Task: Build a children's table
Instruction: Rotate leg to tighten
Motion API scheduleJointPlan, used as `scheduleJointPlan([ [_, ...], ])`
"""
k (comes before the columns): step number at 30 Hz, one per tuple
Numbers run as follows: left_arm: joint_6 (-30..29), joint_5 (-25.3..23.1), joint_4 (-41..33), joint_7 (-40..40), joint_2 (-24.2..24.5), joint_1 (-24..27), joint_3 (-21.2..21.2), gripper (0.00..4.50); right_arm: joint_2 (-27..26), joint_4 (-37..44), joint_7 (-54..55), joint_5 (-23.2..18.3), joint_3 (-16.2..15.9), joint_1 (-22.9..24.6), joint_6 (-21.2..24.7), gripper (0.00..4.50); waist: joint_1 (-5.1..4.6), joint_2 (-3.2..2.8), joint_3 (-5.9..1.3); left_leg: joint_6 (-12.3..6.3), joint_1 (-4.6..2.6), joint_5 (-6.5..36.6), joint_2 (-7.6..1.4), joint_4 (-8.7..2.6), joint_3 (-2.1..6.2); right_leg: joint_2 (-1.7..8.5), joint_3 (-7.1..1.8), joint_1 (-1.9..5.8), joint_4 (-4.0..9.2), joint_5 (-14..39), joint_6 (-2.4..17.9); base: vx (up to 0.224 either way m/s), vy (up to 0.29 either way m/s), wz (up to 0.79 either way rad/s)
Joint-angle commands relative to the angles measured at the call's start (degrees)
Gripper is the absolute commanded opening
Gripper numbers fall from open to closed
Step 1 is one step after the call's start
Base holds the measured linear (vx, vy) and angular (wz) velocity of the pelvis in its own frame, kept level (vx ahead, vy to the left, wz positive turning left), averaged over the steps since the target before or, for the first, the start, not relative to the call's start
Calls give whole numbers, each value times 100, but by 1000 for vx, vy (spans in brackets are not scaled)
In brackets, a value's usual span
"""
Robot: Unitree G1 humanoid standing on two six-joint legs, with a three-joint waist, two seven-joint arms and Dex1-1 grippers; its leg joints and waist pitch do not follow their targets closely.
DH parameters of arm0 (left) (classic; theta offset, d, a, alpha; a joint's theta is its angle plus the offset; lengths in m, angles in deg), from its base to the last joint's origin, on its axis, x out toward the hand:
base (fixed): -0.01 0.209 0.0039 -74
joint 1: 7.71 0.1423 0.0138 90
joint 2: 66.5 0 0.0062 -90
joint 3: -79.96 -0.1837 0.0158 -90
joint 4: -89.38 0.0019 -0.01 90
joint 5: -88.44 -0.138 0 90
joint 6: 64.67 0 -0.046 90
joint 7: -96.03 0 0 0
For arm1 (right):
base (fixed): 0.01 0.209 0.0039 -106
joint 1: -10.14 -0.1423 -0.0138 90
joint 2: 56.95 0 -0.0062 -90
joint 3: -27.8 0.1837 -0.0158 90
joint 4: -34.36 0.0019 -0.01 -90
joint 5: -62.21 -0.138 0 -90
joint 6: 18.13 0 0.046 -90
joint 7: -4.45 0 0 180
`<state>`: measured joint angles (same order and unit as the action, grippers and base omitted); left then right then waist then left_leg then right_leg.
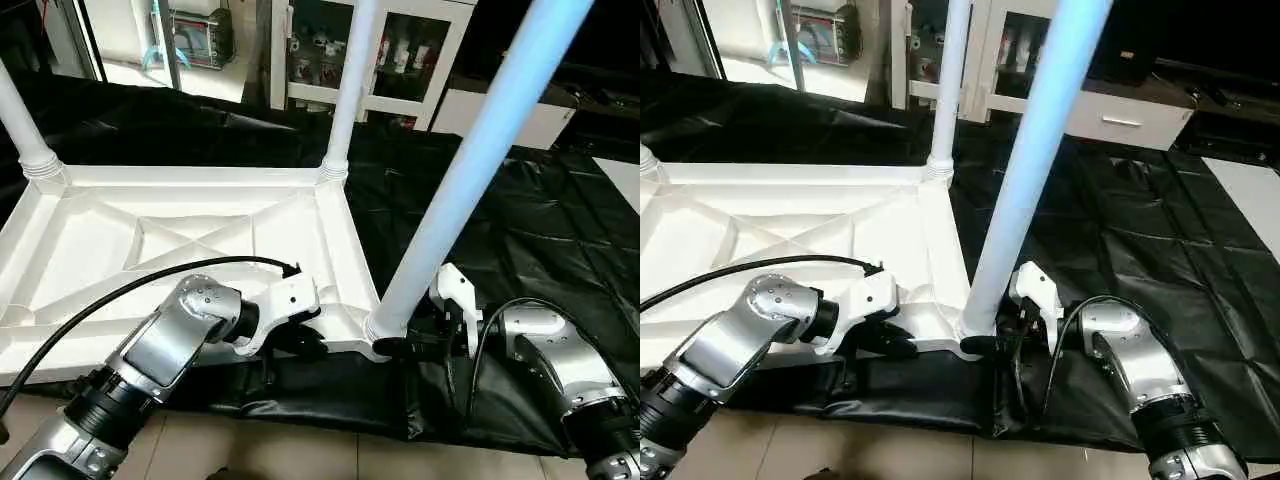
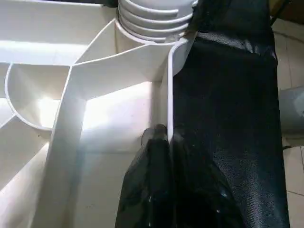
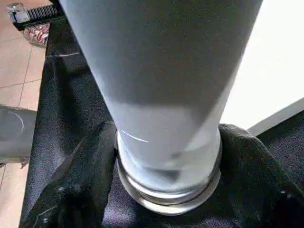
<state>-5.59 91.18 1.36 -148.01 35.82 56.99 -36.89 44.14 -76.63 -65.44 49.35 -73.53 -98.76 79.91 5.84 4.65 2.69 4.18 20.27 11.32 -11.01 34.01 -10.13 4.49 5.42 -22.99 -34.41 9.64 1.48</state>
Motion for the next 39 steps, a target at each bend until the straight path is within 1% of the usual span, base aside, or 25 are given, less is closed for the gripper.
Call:
scheduleJointPlan([
  [1,-16,79,-129,-96,-48,-19,-134,0,-30,14,-72,-4,-17,-23,-95,281,-17,-23,-323,-171,-41,918,-282,-420,74,445,-337,288,359,1299,1062,0,0,0],
  [4,-17,69,-114,-93,-45,-26,-129,0,-75,-13,39,27,-3,-20,-101,278,-13,-27,-326,-174,-45,920,-280,-416,71,447,-339,288,361,1299,1067,0,0,0],
  [6,-40,50,-53,-2,-93,-36,-86,0,-186,-244,519,262,6,-93,-129,277,-25,-32,-316,-157,-42,940,-281,-425,73,444,-337,279,365,1322,1064,0,0,0],
  [8,-85,5,23,134,-155,-61,-50,0,-266,-392,859,413,15,-139,-143,277,-75,-39,-283,-28,-56,1310,-267,-453,86,445,-322,263,429,1840,960,0,0,0],
  [9,-166,-70,220,452,-322,-127,52,0,-415,-578,1363,543,77,-210,-54,276,-84,-31,-288,7,-57,1392,-269,-455,100,452,-319,276,437,1989,909,0,0,0],
  [10,-258,-135,435,799,-507,-201,174,0,-580,-717,1805,584,172,-272,90,276,-119,-28,-277,64,-54,1494,-266,-462,109,452,-317,262,467,2226,819,0,0,0],
  [11,-266,-141,455,830,-524,-208,186,0,-595,-730,1846,588,181,-277,103,276,-135,-32,-270,101,-73,1601,-260,-456,109,454,-318,235,504,2435,745,0,0,0],
  [12,-370,-202,655,1146,-696,-284,290,0,-774,-858,2299,595,297,-341,295,275,-148,-35,-276,132,-75,1638,-257,-452,120,449,-313,234,495,2498,733,0,0,0],
  [13,-499,-254,879,1495,-898,-379,410,0,-981,-980,2803,600,425,-413,449,275,-169,-24,-277,166,-69,1733,-251,-456,142,463,-288,242,528,2729,641,0,0,0],
  [15,-661,-292,1070,1787,-1079,-473,507,0,-1174,-1088,3296,632,528,-482,577,275,-189,-32,-280,191,-81,1800,-249,-452,152,471,-285,218,554,2874,544,0,0,0],
  [16,-777,-348,1311,2154,-1301,-600,613,0,-1433,-1219,3954,661,676,-559,677,275,-237,-30,-267,197,-89,1812,-228,-446,136,457,-291,175,578,2939,519,0,0,0],
  [17,-816,-445,1622,2643,-1587,-767,714,0,-1811,-1363,4770,645,882,-642,789,275,-247,-32,-287,225,-87,1840,-229,-442,163,472,-268,202,584,3033,467,0,0,0],
  [18,-815,-456,1652,2690,-1614,-783,722,0,-1848,-1375,4844,640,902,-650,800,275,-259,-30,-281,224,-75,1817,-223,-444,154,463,-273,188,590,3016,435,0,0,0],
  [20,-650,-521,2012,3353,-2001,-971,882,0,-2340,-1536,5630,568,1100,-736,766,275,-263,-39,-295,240,-90,1898,-230,-452,165,464,-266,173,593,2944,398,0,0,0],
  [21,-591,-524,2077,3496,-2097,-1005,916,0,-2457,-1582,5774,568,1108,-762,766,275,-256,-51,-302,257,-116,1914,-234,-455,155,457,-275,146,589,2715,427,0,0,0],
  [22,-496,-570,2235,3777,-2327,-1091,997,0,-2734,-1715,6178,627,1112,-845,803,275,-260,-49,-303,241,-104,1917,-233,-459,153,458,-279,155,575,2651,444,0,0,0],
  [24,-474,-588,2291,3851,-2394,-1124,1019,0,-2803,-1761,6315,669,1102,-876,801,275,-247,-62,-306,213,-102,1906,-222,-467,144,452,-285,156,578,2563,416,0,0,0],
  [26,-401,-597,2456,4033,-2517,-1237,1094,0,-2878,-1789,6324,805,955,-950,624,275,-233,-50,-313,163,-70,1801,-224,-472,133,462,-298,177,553,2369,422,0,0,0],
  [28,-364,-607,2553,4096,-2547,-1313,1134,0,-2901,-1798,6310,830,956,-1014,492,275,-211,-45,-319,106,-82,1693,-217,-465,111,461,-307,167,540,2258,443,0,0,0],
  [30,-340,-610,2598,4097,-2516,-1341,1137,0,-2882,-1814,6284,832,993,-1049,375,275,-195,-49,-331,67,-48,1515,-223,-471,110,471,-311,203,512,2088,469,0,0,0],
  [33,-318,-616,2610,4050,-2434,-1332,1150,0,-2835,-1716,6006,726,1042,-1049,158,275,-173,-70,-345,37,-34,1307,-236,-470,98,467,-319,224,465,1704,566,0,0,0],
  [34,-300,-626,2624,4008,-2388,-1318,1171,0,-2780,-1441,5471,469,1058,-963,166,275,-162,-67,-351,3,-32,1224,-235,-463,89,458,-320,235,441,1531,619,0,0,0],
  [36,-282,-636,2637,3984,-2363,-1312,1177,0,-2751,-1287,5264,348,1075,-903,179,331,-132,-64,-350,-79,-17,1053,-238,-456,77,461,-328,258,415,1282,697,0,0,0],
  [37,-266,-640,2644,3957,-2341,-1305,1170,0,-2734,-1200,5169,263,1106,-864,208,345,-106,-66,-353,-116,-24,974,-241,-450,69,463,-329,261,404,1198,741,0,0,0],
  [39,-238,-634,2644,3900,-2295,-1284,1159,0,-2678,-1079,5031,162,1149,-800,228,365,-116,-62,-347,-184,20,982,-234,-465,79,461,-324,299,415,1233,717,0,0,0],
])
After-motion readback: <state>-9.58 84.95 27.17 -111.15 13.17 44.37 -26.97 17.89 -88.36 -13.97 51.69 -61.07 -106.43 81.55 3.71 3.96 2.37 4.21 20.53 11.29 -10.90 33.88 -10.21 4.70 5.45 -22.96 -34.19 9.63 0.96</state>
